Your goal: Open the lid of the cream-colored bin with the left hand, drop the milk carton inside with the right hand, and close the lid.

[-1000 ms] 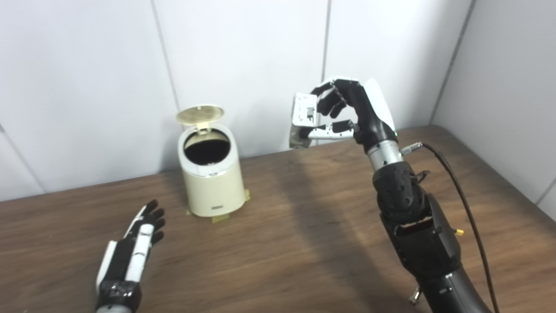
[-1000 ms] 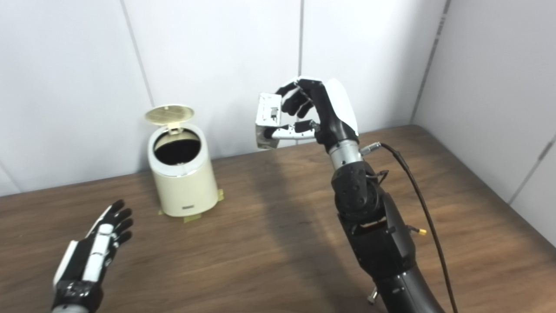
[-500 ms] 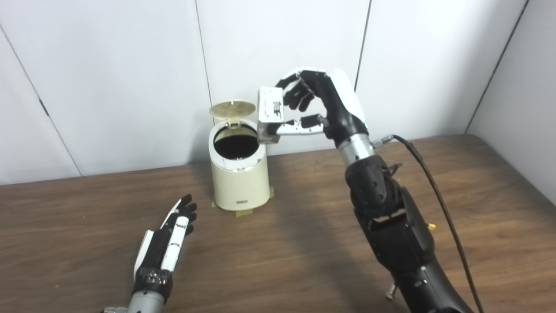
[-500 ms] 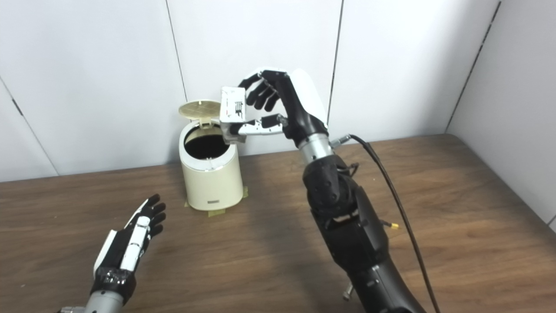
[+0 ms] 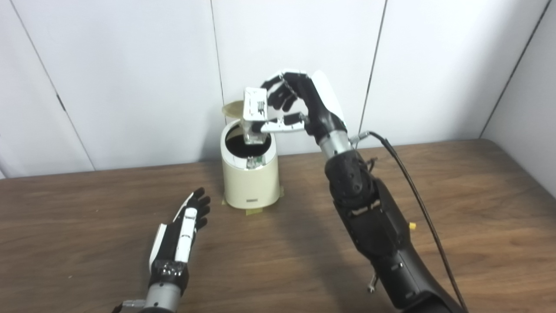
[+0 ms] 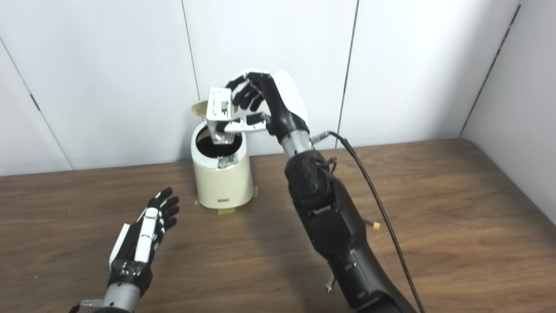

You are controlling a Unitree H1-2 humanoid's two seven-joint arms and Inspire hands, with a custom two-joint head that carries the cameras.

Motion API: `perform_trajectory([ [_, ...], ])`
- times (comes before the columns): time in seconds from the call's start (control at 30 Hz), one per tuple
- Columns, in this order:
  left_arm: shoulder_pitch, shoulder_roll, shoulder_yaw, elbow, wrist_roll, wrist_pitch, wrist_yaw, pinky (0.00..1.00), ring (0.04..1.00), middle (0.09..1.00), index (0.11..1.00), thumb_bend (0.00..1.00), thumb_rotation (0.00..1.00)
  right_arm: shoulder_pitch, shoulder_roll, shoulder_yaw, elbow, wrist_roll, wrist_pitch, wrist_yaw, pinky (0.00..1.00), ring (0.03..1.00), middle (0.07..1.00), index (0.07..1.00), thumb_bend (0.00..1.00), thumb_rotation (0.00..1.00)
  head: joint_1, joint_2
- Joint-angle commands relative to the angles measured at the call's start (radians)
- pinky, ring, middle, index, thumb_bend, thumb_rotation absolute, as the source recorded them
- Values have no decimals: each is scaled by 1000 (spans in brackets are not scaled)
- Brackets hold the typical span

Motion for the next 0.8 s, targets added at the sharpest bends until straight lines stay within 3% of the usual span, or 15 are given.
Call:
perform_trajectory([
  [0.0,-21,-14,1,-38,-7,-10,12,908,910,909,935,594,1000,-70,14,-5,1,11,-68,-43,351,415,499,494,520,0,-1,0],
  [0.27,-12,-19,-13,-49,3,-13,13,903,914,915,941,573,1000,-91,26,2,93,24,-123,-57,370,426,504,482,520,0,17,1],
  [0.77,-11,-23,-21,-69,5,-1,15,899,915,921,940,573,1000,-101,38,2,173,17,-155,-115,361,419,500,490,520,0,19,5],
])
